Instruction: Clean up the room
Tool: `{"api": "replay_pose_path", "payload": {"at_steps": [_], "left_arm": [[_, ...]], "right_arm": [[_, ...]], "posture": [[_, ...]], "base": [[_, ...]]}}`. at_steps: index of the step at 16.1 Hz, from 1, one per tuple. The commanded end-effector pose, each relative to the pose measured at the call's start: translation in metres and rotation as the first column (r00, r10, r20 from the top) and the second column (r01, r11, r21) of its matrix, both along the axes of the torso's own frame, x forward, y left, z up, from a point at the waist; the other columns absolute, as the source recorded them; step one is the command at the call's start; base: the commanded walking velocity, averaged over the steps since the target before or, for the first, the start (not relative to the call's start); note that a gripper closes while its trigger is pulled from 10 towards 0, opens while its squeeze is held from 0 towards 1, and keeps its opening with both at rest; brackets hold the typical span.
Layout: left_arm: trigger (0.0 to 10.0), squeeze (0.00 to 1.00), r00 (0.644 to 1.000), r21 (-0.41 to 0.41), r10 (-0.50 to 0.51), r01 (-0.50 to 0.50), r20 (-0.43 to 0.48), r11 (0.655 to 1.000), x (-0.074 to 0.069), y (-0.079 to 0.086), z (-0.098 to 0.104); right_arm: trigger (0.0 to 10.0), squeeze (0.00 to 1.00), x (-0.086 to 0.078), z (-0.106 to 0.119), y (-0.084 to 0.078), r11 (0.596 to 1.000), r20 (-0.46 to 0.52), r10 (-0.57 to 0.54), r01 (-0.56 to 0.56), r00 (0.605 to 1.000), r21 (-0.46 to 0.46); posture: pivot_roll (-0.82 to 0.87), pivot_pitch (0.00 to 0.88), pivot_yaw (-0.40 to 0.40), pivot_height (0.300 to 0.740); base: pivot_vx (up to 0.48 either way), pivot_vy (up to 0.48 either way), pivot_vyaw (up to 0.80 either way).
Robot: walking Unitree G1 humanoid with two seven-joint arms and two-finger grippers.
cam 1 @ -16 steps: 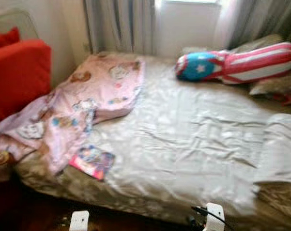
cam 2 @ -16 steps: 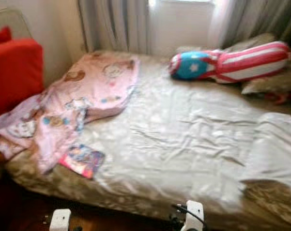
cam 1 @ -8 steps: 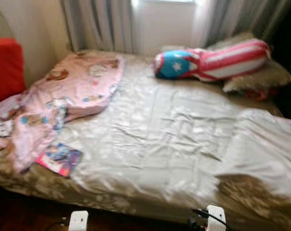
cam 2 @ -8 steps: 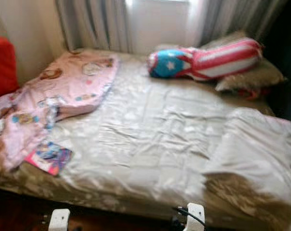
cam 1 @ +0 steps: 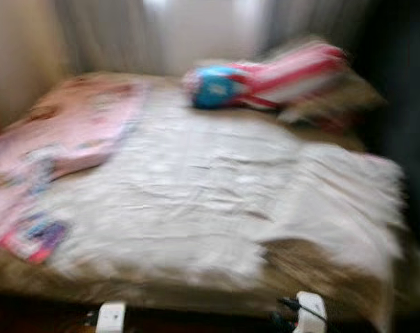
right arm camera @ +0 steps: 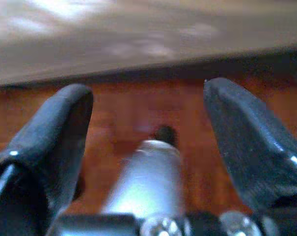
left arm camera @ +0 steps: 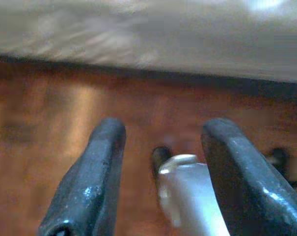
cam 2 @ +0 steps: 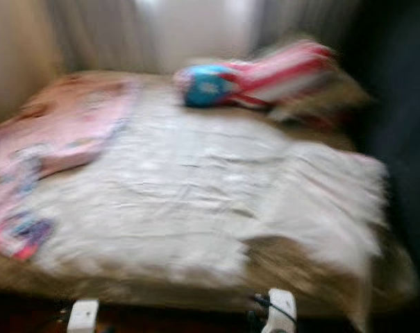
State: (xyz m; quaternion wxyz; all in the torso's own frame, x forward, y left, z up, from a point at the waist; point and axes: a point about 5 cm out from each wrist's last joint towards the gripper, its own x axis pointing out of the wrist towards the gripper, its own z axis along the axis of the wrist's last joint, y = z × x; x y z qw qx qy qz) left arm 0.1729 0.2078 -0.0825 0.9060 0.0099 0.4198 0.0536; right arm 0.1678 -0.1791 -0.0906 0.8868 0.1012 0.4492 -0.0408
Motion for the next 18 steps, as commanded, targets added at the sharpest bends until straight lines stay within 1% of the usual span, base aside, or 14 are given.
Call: {"api": "replay_pose_path", "payload": {"at_steps": [1, 2, 4, 9, 18], "left_arm": [[10.0, 0.0, 1.0, 0.001, -0.016, 0.016, -0.011, 1.0, -0.0033, -0.0016, -0.0018], [10.0, 0.0, 1.0, 0.0, -0.017, 0.017, -0.012, 1.0, -0.0039, -0.0014, -0.002], [10.0, 0.0, 1.0, 0.001, -0.018, 0.018, -0.013, 1.0, -0.0041, -0.0012, -0.002], [10.0, 0.0, 1.0, -0.01, 0.005, -0.005, -0.001, 1.0, -0.001, -0.0009, -0.0006], [10.0, 0.0, 1.0, -0.021, 0.028, -0.028, -0.001, 0.999, 0.0012, 0.0003, 0.0003]], "right_arm": [[10.0, 0.0, 0.0003, -0.0001, 0.0009, 1.0, -0.003, 0.003, -0.003, 1.0, -0.002], [10.0, 0.0, -0.0004, -0.0004, 0.0008, 1.0, -0.006, 0.0, 0.0, 1.0, -0.004], [10.0, 0.0, 0.0005, 0.0002, 0.0007, 1.0, 0.002, 0.001, -0.001, 1.0, -0.007], [10.0, 0.0, 0.0072, 0.0031, 0.0019, 1.0, 0.022, 0.001, 0.0, 1.0, -0.003], [10.0, 0.0, 0.008, 0.0034, 0.0013, 1.0, 0.024, -0.024, 0.024, 0.999, -0.008]], "posture": [[0.02, 0.0, -0.025, 0.74], [0.02, 0.0, -0.024, 0.74], [0.02, 0.0, -0.023, 0.74], [0.02, 0.0, -0.027, 0.74], [0.03, 0.0, -0.025, 0.74]], "base": [[0.0, -0.386, -0.75], [0.0, -0.386, -0.75], [0.0, -0.332, 0.0], [0.0, 0.0, 0.0], [0.0, 0.0, 0.0]]}}
